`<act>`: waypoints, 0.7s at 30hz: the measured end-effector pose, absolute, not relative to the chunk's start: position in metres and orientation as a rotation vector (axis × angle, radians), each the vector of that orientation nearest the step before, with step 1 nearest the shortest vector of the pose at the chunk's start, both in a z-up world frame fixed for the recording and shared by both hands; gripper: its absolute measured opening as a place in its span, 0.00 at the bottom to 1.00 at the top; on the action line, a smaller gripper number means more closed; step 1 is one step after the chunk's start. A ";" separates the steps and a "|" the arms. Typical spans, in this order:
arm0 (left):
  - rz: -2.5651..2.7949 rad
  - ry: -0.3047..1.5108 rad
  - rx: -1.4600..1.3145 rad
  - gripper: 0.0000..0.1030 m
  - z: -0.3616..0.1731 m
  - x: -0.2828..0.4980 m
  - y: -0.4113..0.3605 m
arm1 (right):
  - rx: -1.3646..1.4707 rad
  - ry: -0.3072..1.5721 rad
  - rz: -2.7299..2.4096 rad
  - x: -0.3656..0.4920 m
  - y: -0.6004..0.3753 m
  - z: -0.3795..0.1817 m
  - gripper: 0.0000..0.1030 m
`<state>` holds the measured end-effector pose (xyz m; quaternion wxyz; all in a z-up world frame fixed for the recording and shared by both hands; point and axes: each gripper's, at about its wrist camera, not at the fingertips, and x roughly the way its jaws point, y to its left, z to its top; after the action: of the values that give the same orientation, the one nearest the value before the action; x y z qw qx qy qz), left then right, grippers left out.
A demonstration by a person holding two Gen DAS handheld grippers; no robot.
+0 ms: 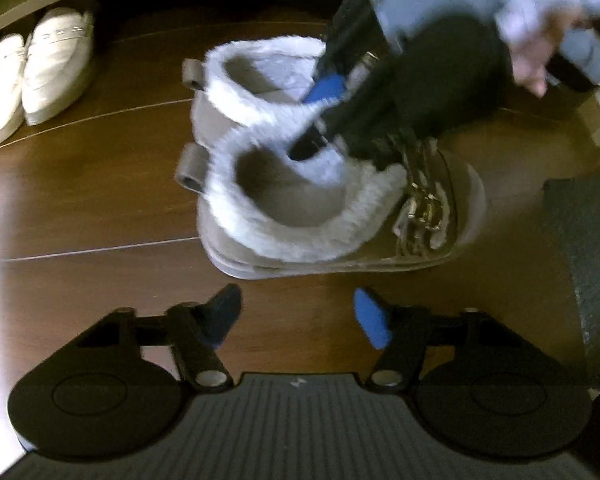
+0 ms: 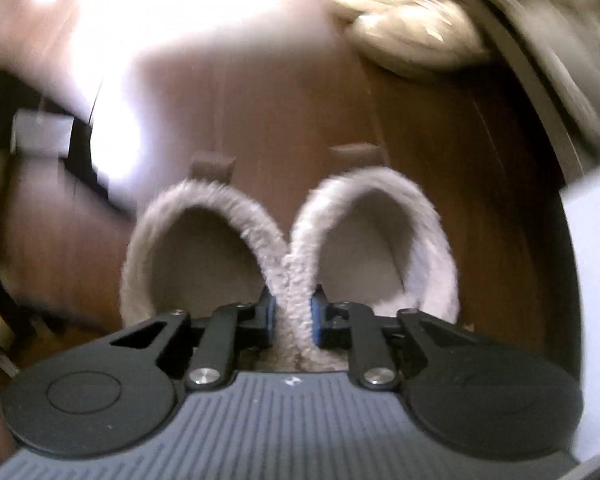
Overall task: Organize scattered shoes
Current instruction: 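Grasp the brown fuzzy buckled sandals together by their heels with the right gripper, then carry the fuzzy sandals with the right gripper under the bottom shelf beside the loafers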
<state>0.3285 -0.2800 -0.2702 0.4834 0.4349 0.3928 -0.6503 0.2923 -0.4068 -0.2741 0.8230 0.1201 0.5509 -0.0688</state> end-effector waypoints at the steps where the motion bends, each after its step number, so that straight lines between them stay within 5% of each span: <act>1: -1.575 0.943 1.061 0.55 -0.270 0.330 -0.282 | 0.321 1.152 -0.184 0.291 -0.412 -0.271 0.13; 13: -1.395 0.857 1.026 0.52 -0.248 0.406 -0.344 | 1.150 0.834 -0.869 0.308 -0.497 -0.275 0.16; 15: -1.408 0.861 1.029 0.52 -0.247 0.408 -0.346 | 1.191 0.808 -0.890 0.309 -0.502 -0.280 0.24; 19: -1.493 0.826 1.058 0.52 -0.250 0.385 -0.333 | 1.042 0.720 -0.766 0.287 -0.481 -0.255 0.65; 21: -1.555 0.785 1.085 0.54 -0.253 0.364 -0.323 | 0.844 0.749 -0.747 0.268 -0.458 -0.240 0.73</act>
<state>0.3640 -0.3231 -0.2532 0.5183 0.4522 0.3272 -0.6479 0.2684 -0.4575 -0.2404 0.7797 0.3905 0.3467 -0.3456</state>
